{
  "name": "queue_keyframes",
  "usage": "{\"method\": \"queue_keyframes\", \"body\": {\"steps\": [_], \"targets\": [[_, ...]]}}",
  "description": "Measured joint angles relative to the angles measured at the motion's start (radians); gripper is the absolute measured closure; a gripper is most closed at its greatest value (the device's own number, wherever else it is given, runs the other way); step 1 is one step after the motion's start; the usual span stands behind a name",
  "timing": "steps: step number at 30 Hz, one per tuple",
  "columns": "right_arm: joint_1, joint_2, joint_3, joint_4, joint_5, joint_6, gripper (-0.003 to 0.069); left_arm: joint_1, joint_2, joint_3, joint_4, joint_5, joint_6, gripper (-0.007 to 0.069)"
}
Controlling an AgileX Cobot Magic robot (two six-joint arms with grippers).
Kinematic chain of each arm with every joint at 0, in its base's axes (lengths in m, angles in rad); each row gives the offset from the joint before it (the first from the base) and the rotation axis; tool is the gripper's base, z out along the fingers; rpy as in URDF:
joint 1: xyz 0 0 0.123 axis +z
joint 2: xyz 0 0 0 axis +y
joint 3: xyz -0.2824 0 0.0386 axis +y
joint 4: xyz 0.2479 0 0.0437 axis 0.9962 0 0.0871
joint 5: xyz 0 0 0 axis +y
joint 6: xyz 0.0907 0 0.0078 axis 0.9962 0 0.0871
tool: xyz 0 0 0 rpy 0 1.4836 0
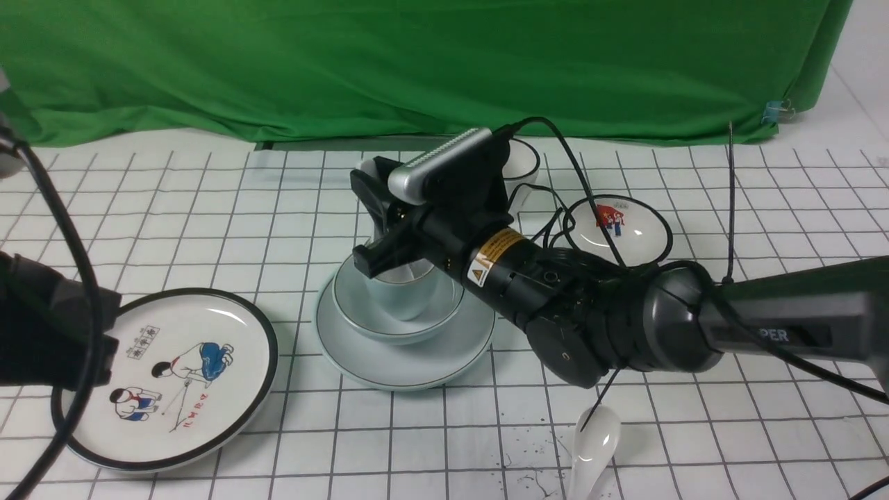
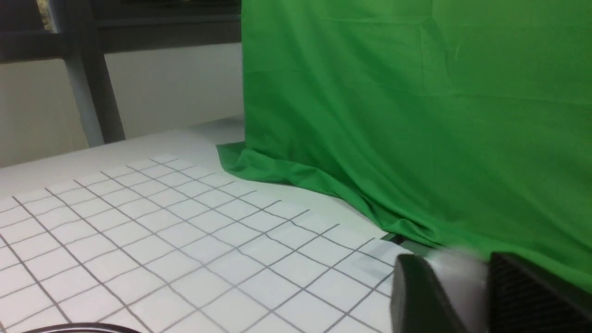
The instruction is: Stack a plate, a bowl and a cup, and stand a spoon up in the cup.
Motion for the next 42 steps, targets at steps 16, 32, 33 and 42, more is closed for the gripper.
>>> {"method": "queue_keyframes", "body": {"steps": [16, 32, 33, 42], "targets": [[0.000, -0.516, 0.043, 0.000, 0.769, -0.098, 0.0643, 0.000, -0.576, 0.371, 0.011, -0.179, -0.068, 0.0661], [0.000, -1.231, 0.448, 0.001, 1.016, -0.133, 0.0644, 0.000, -0.746, 0.467, 0.013, -0.354, -0.072, 0.0657], [0.000, -1.255, 0.457, 0.001, 1.016, -0.133, 0.0644, 0.000, -0.746, 0.467, 0.013, -0.354, -0.072, 0.0657], [0.000, -1.481, 0.562, 0.001, 1.018, -0.132, 0.0620, 0.000, -0.746, 0.467, 0.020, -0.354, -0.072, 0.0656]]}}
